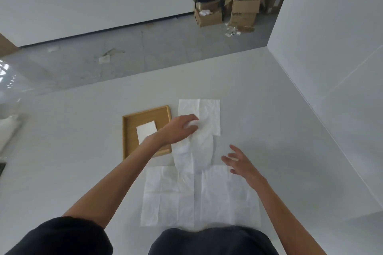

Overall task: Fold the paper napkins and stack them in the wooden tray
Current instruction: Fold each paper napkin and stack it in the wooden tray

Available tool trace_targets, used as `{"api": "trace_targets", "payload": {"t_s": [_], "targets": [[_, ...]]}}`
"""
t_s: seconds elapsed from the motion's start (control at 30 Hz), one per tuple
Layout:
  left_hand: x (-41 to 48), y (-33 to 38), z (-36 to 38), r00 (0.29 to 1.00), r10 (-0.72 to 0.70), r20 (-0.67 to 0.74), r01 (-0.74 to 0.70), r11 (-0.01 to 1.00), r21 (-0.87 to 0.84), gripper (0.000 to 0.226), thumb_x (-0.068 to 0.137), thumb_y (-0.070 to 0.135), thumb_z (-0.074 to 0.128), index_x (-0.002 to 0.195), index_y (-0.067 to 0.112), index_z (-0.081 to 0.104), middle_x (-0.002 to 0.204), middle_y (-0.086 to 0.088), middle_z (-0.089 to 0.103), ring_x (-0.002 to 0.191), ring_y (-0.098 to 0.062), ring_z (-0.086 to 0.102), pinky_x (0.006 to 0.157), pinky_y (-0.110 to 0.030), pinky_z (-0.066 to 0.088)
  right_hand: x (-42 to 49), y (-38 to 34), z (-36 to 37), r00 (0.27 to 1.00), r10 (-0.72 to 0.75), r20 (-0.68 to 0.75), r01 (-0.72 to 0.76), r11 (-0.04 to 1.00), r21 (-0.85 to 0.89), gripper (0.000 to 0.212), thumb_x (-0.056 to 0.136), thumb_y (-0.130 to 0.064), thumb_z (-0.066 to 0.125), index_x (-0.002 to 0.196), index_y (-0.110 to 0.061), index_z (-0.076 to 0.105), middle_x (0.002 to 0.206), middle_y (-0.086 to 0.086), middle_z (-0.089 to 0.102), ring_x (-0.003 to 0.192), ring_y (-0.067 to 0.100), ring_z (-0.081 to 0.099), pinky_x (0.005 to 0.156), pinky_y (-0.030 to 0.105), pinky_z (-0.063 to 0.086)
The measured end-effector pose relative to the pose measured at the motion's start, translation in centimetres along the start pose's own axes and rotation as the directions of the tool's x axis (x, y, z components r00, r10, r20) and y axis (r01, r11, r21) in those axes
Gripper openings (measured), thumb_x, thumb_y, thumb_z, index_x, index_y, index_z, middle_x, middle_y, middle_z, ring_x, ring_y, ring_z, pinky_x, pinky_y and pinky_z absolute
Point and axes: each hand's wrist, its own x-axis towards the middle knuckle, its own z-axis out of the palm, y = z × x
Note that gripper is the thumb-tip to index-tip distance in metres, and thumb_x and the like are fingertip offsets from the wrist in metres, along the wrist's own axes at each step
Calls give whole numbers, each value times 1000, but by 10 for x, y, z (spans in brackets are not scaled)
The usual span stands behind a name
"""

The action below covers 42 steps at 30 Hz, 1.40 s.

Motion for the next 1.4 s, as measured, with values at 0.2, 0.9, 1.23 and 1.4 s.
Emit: {"api": "trace_targets", "payload": {"t_s": [0.2, 0.9, 1.23, 1.4], "targets": [[-32, 32, -73, 987, 160, 1, -157, 968, 193, 23, 101, 24, 54, 115, 14, 70, 112, 3, 71, 100, -14, 62, 90, -28, 47, -18, -103, 25, 923, -341, 179, 365, 923, -124, 72, 85, -46, 72, 147, -35, 40, 148, -19, 44, 135, -3, 40, 109, 29, 35], [-165, -63, -80, 959, -283, -32, -112, -271, -956, 85, 90, 74, 37, 135, 5, 58, 129, -20, 66, 112, -37, 68, 102, -49, 47, -77, -197, 177, 872, -489, -13, 489, 871, 35, 18, 98, -36, 55, 108, -22, 60, 106, -1, 70, 95, 19, 66, 77, 30, 50], [-207, -55, -184, 966, -148, -214, -97, 560, -823, 75, 84, -2, 73, 146, 22, 39, 132, -13, 64, 116, -28, 68, 92, -41, 58, -93, -223, 196, 799, -601, -29, 598, 798, -68, 42, 99, -40, 52, 139, -49, 42, 131, -4, 58, 112, 14, 60, 102, 40, 48], [-217, -56, -247, 966, -48, -254, -138, 735, -664, 97, 85, -13, 68, 149, 43, 22, 63, 7, 66, 62, -7, 66, 73, -24, 54, -96, -259, 216, 746, -666, -21, 664, 746, -51, 51, 95, -46, 51, 138, -65, 31, 148, -5, 49, 127, 19, 53, 112, 50, 40]]}}
